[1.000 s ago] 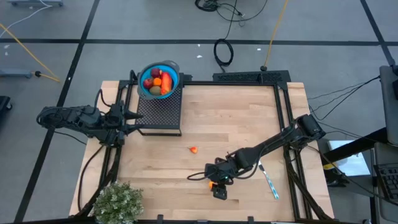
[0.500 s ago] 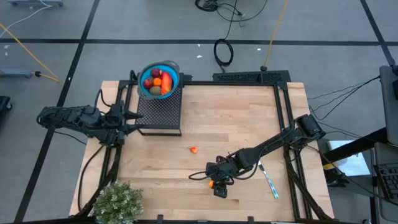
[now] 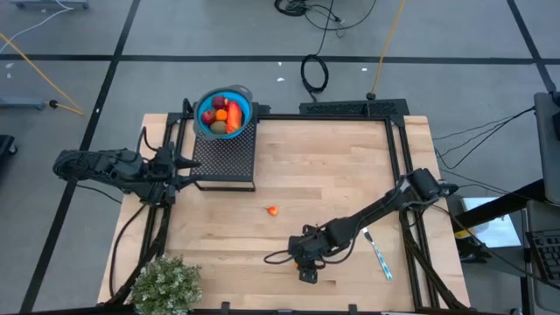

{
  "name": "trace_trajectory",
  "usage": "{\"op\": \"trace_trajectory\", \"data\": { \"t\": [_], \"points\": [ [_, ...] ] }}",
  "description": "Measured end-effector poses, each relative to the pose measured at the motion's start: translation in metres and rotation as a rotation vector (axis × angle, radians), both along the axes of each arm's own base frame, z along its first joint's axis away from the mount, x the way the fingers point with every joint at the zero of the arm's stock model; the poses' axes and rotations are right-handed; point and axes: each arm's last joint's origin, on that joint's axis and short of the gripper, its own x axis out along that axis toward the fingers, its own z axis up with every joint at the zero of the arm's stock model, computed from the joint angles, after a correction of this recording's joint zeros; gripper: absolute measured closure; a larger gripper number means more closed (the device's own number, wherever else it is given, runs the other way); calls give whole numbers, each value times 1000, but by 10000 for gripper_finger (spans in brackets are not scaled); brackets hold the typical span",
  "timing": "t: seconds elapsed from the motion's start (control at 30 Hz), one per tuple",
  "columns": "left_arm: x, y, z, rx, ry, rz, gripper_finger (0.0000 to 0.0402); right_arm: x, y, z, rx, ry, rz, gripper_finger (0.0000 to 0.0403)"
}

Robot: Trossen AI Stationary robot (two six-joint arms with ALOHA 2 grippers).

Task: Pick & Place Fruit
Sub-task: Put the peach into the blue strainer bowl on the shelf

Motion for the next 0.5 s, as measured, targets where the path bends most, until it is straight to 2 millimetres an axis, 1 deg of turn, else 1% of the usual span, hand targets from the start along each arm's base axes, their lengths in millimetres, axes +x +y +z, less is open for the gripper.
{"op": "trace_trajectory", "data": {
  "t": [0.1,0.33,0.5],
  "points": [
    [0,0,0,0,2,0,202,1,1,-7,-4,12,-9,173],
    [0,0,0,1,3,0,202,2,1,-10,-49,-2,-21,175],
    [0,0,0,1,3,0,202,2,0,-10,-70,-9,-23,202]
  ]
}}
